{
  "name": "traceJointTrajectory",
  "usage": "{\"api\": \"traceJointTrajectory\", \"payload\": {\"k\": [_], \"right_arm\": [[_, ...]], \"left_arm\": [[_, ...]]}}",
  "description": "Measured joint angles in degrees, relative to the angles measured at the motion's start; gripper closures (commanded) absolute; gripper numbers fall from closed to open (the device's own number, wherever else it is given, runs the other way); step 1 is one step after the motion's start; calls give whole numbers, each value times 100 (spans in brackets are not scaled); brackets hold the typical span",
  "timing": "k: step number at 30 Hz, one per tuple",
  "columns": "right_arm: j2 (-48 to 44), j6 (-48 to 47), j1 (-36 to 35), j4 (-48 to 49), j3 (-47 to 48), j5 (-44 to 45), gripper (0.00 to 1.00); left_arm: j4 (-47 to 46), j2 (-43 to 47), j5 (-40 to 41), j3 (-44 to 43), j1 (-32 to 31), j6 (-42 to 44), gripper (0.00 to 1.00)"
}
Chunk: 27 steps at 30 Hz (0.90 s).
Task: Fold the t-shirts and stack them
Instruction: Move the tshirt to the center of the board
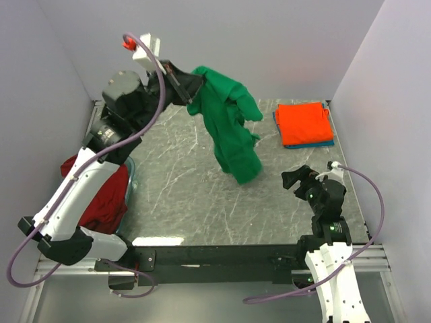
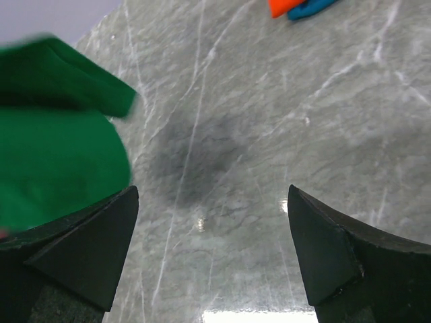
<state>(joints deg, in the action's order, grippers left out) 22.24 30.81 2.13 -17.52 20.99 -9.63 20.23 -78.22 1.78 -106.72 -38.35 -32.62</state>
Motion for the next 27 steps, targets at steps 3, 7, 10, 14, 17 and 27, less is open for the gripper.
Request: {"api": "traceJointTrajectory", "payload": {"k": [3,7,10,14,17,27], "right_arm": [[-37,0,0,-107,7,177,3],[39,0,0,-170,22,295,3],[236,-7,0,-179,52,293,2],[527,-50,0,-179,55,221,2],[702,-90,-28,-173,55,120,2],[1849,-195,-1384,-153,509,428,3]], "left_arm": [[-313,286,232,1045,0,-76,91],[-535,702,911,3040,90,-450,49],[-426,728,1108,4378,514,-949,17],[140,706,1427,5484,1222,-1576,0],[328,719,1526,5668,1263,-1781,1],[188,525,1283,5064,994,-1270,1]]}}
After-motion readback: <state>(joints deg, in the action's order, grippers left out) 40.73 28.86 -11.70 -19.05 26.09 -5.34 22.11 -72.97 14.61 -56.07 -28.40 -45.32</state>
